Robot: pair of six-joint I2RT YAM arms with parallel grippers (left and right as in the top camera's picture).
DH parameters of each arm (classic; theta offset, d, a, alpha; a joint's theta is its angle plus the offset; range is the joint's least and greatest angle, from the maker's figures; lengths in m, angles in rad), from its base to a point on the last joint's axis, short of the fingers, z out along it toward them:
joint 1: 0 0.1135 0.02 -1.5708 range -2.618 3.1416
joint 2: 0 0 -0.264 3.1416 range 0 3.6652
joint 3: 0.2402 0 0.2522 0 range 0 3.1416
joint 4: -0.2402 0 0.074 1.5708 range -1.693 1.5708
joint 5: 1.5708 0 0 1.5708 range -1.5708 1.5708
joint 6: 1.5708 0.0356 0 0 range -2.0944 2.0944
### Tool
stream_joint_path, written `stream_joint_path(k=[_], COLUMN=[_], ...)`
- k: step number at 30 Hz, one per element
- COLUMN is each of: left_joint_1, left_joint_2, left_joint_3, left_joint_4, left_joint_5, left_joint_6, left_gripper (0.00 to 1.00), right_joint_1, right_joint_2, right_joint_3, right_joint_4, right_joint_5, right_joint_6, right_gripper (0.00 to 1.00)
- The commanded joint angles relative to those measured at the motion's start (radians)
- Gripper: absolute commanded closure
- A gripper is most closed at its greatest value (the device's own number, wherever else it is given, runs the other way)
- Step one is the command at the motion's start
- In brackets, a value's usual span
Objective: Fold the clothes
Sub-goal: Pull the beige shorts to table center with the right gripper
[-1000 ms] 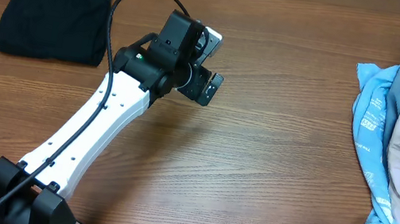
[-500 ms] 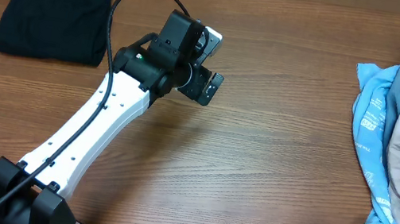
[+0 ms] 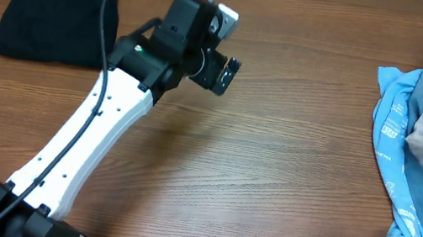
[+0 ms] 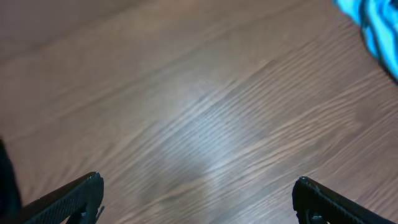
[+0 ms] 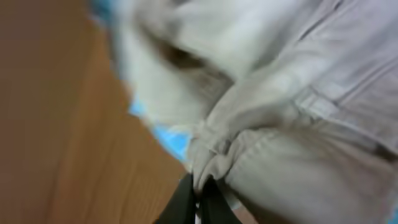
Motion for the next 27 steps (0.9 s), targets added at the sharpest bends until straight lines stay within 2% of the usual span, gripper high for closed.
stream_joint_path(k=[1,8,16,21,27], left_joint_1=[-0.002,0.027,0.158,0.171,0.183], left_joint_2=[-0.048,-0.142,-0.209,-0.211,-0.213], left_joint_3=[0.138,0.266,0.268,0.268,0.268], left_joint_4=[-0.055,-0.146,-0.226,-0.243,-0.266], left_joint_5=[-0.044,-0.262,-0.26,-0.264,-0.262], left_joint_6=[0.02,0.019,0.007,0.008,0.007], left_gripper=[0.0,0.0,0.0,0.0,0.0], right_joint_1=[0.148,0.563,0.924,1.115,1.308], right_joint_2=[-0.081,-0.09,-0.09,-0.09,-0.088], right_joint_3=[0.199,0.404,0.586,0.646,0.647], right_joint_4=[-0.048,-0.016,0.026,0.018,0.004], right_joint_5=[-0.076,-0.078,-0.052,-0.007,0.179], right_joint_6=[-0.101,-0.098,-0.129,-0.138,-0.177], right_gripper=[0.96,0.97,0.96,0.96,0.96])
